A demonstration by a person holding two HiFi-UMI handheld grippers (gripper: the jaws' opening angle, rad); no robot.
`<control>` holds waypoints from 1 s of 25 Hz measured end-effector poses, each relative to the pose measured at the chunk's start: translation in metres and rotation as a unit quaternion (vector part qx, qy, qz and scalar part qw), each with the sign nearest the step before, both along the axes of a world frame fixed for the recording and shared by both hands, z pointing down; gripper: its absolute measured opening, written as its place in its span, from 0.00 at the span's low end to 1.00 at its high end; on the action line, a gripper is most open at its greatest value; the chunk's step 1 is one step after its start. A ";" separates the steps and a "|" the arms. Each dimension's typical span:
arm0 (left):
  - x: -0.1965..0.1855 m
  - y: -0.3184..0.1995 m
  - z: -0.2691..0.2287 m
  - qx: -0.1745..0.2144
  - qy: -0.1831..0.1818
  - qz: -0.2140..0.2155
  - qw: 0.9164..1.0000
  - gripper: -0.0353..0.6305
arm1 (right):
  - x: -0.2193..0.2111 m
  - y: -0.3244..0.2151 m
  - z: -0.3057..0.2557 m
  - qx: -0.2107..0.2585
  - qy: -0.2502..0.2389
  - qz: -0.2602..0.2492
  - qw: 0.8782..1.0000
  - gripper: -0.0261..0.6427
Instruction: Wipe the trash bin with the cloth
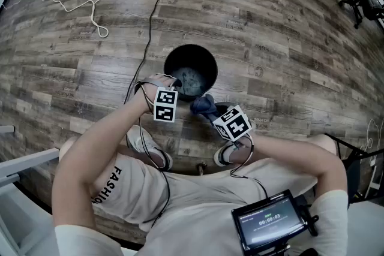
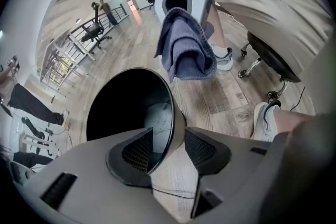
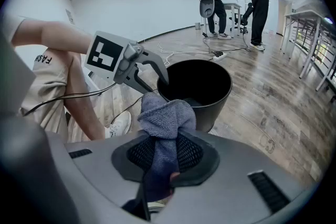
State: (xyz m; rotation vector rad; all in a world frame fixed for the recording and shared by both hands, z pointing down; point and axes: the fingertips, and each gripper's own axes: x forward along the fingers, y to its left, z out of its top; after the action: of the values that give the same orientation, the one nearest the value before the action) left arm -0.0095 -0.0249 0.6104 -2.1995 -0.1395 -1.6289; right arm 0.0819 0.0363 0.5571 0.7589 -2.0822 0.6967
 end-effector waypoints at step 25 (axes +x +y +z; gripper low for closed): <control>0.010 0.013 0.011 -0.093 -0.010 0.050 0.994 0.10 | -0.013 -0.062 0.150 0.005 0.061 0.006 0.998 0.15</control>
State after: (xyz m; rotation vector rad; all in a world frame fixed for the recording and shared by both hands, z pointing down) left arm 0.0006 -0.0115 0.6209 -2.2714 -0.4145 -1.6416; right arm 0.0691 -0.0257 0.7068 0.8001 -1.9743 0.6307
